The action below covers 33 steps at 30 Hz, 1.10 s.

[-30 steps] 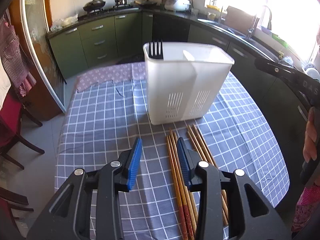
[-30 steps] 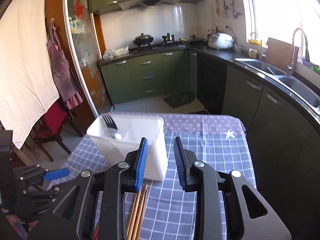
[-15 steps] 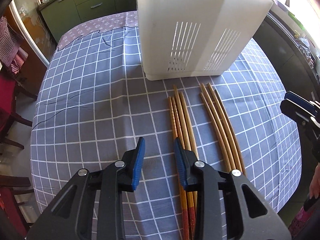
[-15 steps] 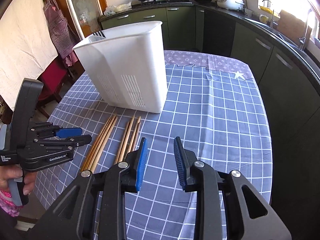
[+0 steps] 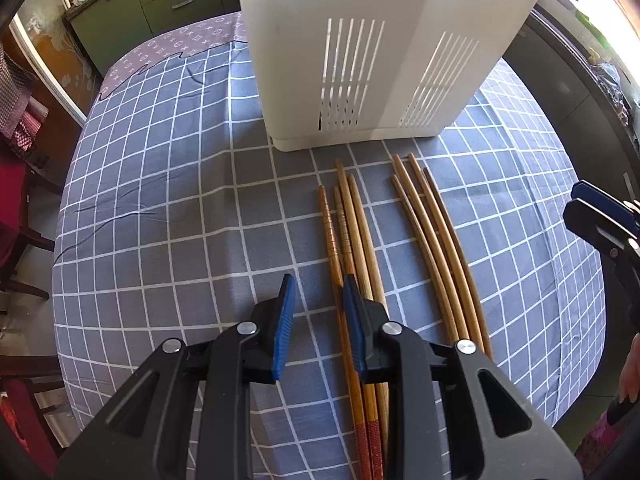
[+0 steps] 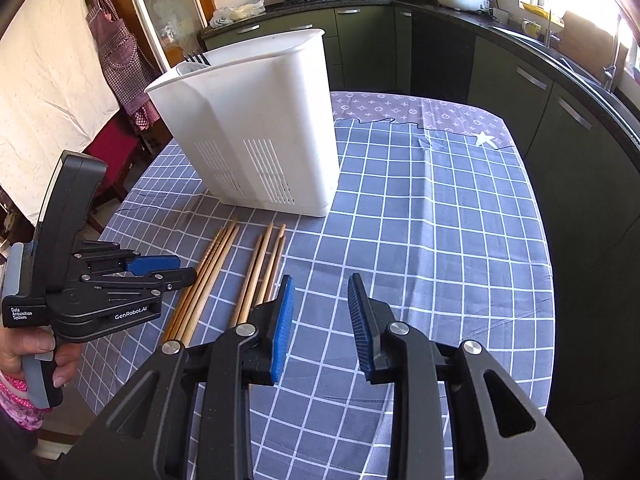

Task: Organize utensils
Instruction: 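Move both open tools back down to the wooden chopsticks, then grasp a red-tipped chopstick with the left tool while the right tool grasps another chopstick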

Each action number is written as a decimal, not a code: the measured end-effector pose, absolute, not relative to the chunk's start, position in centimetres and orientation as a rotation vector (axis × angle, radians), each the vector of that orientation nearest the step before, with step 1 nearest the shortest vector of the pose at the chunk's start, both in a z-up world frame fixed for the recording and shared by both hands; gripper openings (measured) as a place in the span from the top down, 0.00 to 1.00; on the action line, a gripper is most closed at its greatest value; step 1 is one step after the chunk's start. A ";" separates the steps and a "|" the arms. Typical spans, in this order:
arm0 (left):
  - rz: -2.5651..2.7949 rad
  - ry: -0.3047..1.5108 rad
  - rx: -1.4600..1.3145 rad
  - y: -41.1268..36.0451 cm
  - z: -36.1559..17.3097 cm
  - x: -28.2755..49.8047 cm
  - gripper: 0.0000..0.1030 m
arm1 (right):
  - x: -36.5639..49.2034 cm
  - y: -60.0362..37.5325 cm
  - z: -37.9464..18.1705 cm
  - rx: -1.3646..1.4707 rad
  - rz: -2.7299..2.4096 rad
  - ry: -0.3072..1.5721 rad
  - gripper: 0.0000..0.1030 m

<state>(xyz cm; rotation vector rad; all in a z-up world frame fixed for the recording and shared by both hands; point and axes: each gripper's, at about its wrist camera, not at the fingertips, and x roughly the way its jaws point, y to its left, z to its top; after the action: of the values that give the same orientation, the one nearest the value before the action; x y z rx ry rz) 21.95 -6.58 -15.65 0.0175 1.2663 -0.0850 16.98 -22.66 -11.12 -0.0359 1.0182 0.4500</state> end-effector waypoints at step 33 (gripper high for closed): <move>-0.082 1.087 -0.045 -3.0 -10.3 19.7 0.93 | 19.8 -16.4 -16.7 -0.069 0.524 1.248 0.86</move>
<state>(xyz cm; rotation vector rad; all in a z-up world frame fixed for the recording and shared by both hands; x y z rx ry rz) 19.67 -2.95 -10.34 -0.0454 1.0867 -0.0821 19.83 -16.38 -16.74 -0.0688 1.2482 0.5240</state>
